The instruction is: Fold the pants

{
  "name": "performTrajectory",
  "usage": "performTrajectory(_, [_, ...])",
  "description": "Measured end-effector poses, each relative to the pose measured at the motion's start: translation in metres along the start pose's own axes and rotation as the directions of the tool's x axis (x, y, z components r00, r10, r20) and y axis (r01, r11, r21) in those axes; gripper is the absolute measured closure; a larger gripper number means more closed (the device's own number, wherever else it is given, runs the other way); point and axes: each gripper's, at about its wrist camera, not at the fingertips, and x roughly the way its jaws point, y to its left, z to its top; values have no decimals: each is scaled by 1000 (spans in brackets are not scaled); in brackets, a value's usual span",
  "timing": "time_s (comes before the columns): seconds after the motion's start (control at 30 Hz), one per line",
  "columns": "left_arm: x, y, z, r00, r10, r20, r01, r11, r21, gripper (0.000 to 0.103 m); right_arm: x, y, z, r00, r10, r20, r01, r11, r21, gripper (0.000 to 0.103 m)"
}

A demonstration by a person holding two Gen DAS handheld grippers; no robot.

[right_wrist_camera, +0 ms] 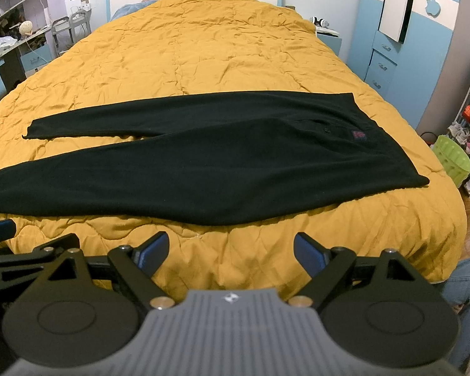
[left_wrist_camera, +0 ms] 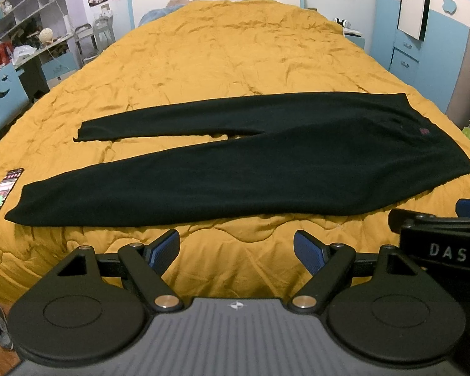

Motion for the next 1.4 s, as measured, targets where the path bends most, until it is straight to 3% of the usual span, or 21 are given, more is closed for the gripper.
performTrajectory(0.2, [28, 39, -3, 1000, 20, -15, -20, 998, -60, 7, 19, -28, 1, 994, -31, 101, 32, 999, -5, 20])
performTrajectory(0.3, [41, 75, -8, 999, 29, -42, -34, 990, -133, 7, 32, -55, -2, 979, -55, 197, 54, 998, 11, 20])
performTrajectory(0.37, [48, 106, -13, 998, 26, -58, -37, 981, -190, 8, 43, -79, -7, 968, -44, 246, 32, 998, 52, 20])
performTrajectory(0.47, [54, 156, -19, 996, 54, -68, -70, 960, -272, 8, 58, -119, -16, 954, 20, 300, -64, 988, 138, 20])
performTrajectory(0.53, [55, 189, -21, 992, 101, -74, -120, 938, -325, 8, 72, -141, -17, 963, 10, 268, -63, 980, 190, 20])
performTrajectory(0.6, [55, 226, -24, 987, 140, -77, -160, 901, -404, 8, 84, -159, -17, 971, -14, 238, -40, 974, 223, 20])
performTrajectory(0.7, [56, 276, -30, 994, 98, -42, -105, 836, -538, 8, 94, -184, -19, 974, 5, 228, -66, 963, 262, 20])
performTrajectory(0.87, [58, 339, -52, 998, 30, 63, 31, 625, -780, 8, 105, -234, -16, 970, 43, 241, -132, 919, 371, 21])
performTrajectory(1.03, [71, 363, -65, 991, 8, 131, 110, 490, -865, 14, 116, -273, -11, 970, 52, 239, -168, 850, 499, 21])
performTrajectory(1.17, [87, 374, -72, 989, -11, 146, 139, 386, -912, 16, 128, -297, -10, 967, 71, 243, -210, 764, 610, 27])
performTrajectory(1.23, [96, 375, -72, 989, -22, 143, 141, 368, -919, 16, 126, -308, -15, 963, 78, 258, -233, 719, 655, 28])
performTrajectory(1.33, [101, 375, -70, 987, -4, 159, 149, 370, -917, 16, 132, -321, -18, 956, 95, 279, -272, 651, 709, 33])
performTrajectory(1.4, [103, 374, -69, 986, 10, 164, 150, 358, -922, 27, 136, -326, -19, 955, 98, 280, -279, 617, 736, 40])
